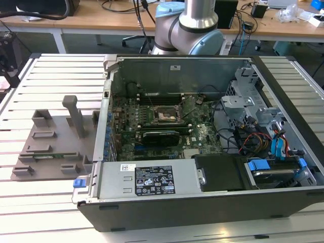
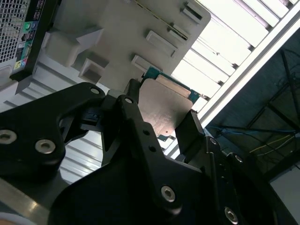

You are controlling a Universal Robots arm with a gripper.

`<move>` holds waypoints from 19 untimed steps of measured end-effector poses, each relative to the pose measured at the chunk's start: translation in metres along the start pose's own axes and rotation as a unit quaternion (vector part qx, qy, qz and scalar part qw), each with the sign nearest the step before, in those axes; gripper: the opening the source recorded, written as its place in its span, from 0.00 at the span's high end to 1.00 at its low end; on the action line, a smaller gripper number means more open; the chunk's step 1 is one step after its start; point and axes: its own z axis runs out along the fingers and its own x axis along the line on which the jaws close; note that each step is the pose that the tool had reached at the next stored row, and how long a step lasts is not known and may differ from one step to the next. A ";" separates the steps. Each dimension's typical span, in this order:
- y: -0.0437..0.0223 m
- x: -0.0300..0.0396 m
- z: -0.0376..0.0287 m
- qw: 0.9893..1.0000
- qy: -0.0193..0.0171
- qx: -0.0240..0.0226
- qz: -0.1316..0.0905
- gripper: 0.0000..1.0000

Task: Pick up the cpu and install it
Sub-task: 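Pick up the cpu and move it towards the insertion slot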

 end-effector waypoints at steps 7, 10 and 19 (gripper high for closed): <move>-0.0003 -0.0006 -0.0211 1.000 0.000 0.000 0.000 0.45; -0.0009 -0.0099 -0.0209 1.000 0.000 0.000 0.000 0.45; -0.0022 -0.0312 -0.0202 1.000 0.000 0.000 0.000 0.45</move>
